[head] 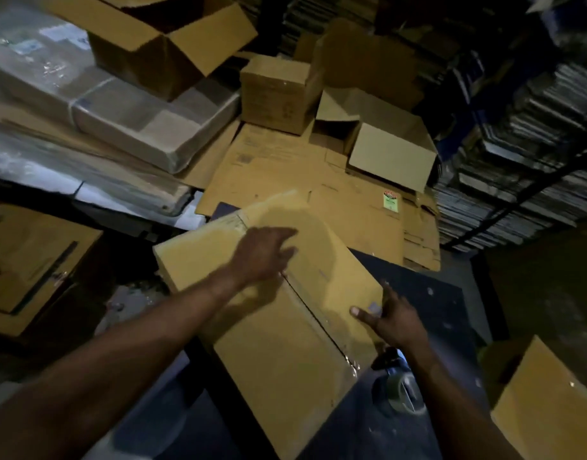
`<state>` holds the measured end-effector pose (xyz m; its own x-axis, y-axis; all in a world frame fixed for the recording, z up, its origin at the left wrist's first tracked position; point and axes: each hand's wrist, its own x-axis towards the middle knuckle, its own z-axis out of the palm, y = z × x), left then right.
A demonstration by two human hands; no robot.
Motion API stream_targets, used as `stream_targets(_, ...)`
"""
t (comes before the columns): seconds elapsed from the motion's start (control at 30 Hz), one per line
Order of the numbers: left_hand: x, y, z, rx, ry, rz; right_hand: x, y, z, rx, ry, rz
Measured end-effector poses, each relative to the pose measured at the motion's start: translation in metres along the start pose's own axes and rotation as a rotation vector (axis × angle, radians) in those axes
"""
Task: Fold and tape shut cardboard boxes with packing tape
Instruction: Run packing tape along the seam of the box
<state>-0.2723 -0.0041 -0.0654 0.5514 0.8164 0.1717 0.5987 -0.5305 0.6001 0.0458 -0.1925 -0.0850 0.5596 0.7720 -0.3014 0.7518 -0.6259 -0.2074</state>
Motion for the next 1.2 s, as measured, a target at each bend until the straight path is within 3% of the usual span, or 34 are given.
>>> stream_targets(0.1, -0.063, 0.063, 0.067, 0.049, 0.0, 0.101, -0.016, 0.003, 0.002, 0.036, 0.089, -0.001)
stream_targets(0.23, -0.149, 0.128, 0.148, 0.29, -0.141, 0.043, -0.033, 0.022, 0.01, 0.064, 0.076, 0.004)
stream_targets(0.43, -0.194, 0.11, 0.202, 0.606, -0.122, 0.136, -0.013, 0.128, 0.038, 0.292, 0.063, -0.191)
stream_targets(0.5, -0.192, 0.108, 0.202, 0.668, -0.115, 0.146, -0.015, 0.173, 0.047, 0.327, 0.102, -0.174)
stream_targets(0.67, -0.191, 0.111, 0.198, 0.705, -0.127, 0.112, 0.005, 0.245, 0.078, 0.14, -0.249, -0.05)
stream_targets(0.77, -0.19, 0.116, 0.194, 0.723, -0.15, 0.097, 0.006, 0.239, 0.081, 0.113, -0.237, -0.128)
stream_targets(0.93, -0.187, 0.122, 0.189, 0.642, -0.15, 0.059, 0.02, 0.246, 0.109, 0.116, -0.166, -0.109)
stream_targets(1.1, -0.199, 0.166, 0.181, 0.31, 0.074, 0.021, -0.046, 0.239, 0.073, 0.222, -0.081, -0.171)
stream_targets(1.2, -0.216, 0.201, 0.179, -0.09, 0.042, -0.275, -0.088, 0.232, 0.051, 0.285, -0.032, -0.226)
